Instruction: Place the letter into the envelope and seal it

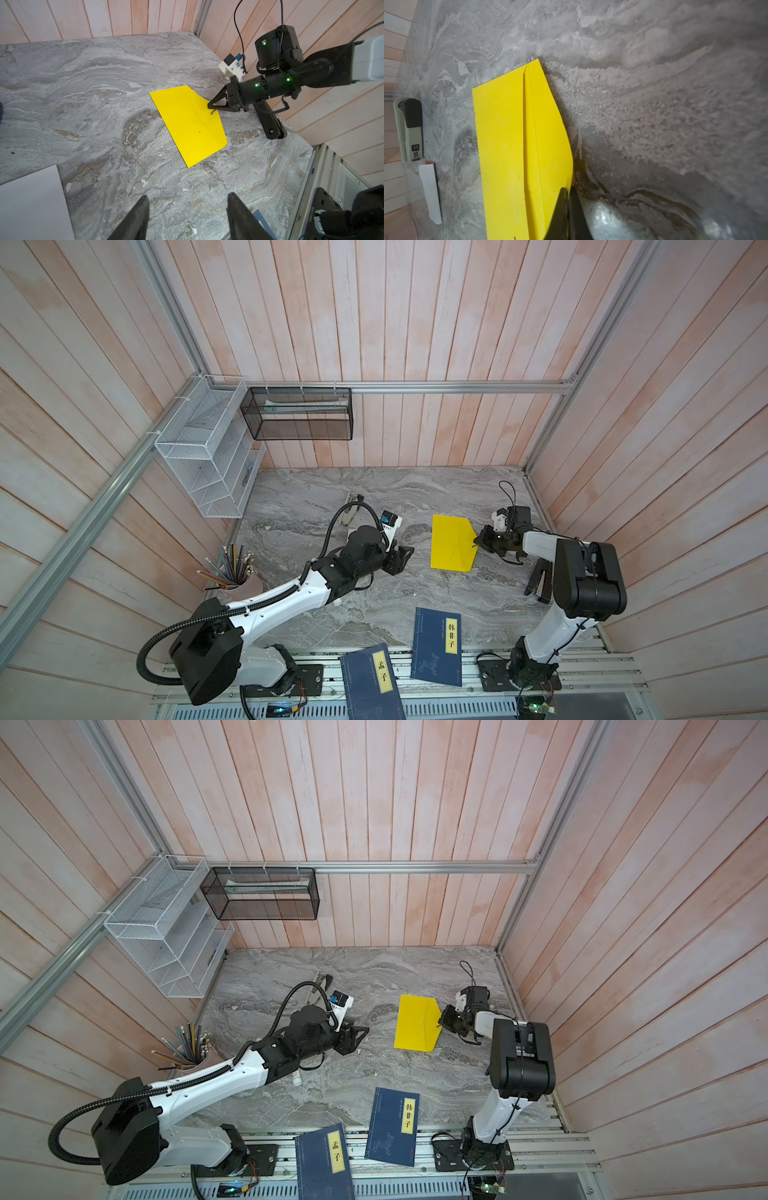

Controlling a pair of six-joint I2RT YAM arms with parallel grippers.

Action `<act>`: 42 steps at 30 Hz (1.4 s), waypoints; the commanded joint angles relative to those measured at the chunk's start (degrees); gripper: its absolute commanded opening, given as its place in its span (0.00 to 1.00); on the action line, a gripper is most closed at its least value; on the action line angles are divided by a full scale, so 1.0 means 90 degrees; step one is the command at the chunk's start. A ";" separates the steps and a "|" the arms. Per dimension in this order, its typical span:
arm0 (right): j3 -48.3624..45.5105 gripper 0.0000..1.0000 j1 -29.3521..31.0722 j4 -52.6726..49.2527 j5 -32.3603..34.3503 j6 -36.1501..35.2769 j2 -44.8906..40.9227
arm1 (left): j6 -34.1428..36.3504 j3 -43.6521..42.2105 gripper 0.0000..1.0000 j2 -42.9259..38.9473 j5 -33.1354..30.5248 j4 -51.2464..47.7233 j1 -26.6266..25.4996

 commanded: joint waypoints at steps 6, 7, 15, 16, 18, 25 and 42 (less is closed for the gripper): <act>0.0395 0.01 0.0451 -0.0582 -0.0366 -0.0274 -0.0243 | 0.0326 0.0173 0.62 -0.0263 -0.0325 -0.0226 -0.0037; 0.0454 0.00 0.0575 -0.0633 -0.0392 -0.0280 -0.0239 | 0.0350 0.0179 0.62 -0.0306 -0.0353 -0.0267 -0.0036; 0.0337 0.00 0.1411 -0.0153 -0.0195 0.0768 -0.0453 | 0.0400 0.0033 0.62 -0.0697 -0.0643 -0.0431 -0.0026; 0.0305 0.00 0.1533 -0.0052 -0.0162 0.0916 -0.0483 | 0.0402 0.0030 0.61 -0.0734 -0.0669 -0.0459 -0.0017; 0.0290 0.00 0.1706 0.0078 -0.0086 0.1141 -0.0519 | 0.0410 0.0013 0.61 -0.0795 -0.0702 -0.0502 -0.0016; 0.0098 0.00 0.2431 0.0625 0.0212 0.1893 -0.0640 | 0.0435 -0.0036 0.61 -0.0920 -0.0817 -0.0572 -0.0009; -0.0642 0.00 0.2940 0.1196 0.0672 0.2424 -0.0723 | 0.0498 -0.0065 0.61 -0.0995 -0.0890 -0.0621 0.0030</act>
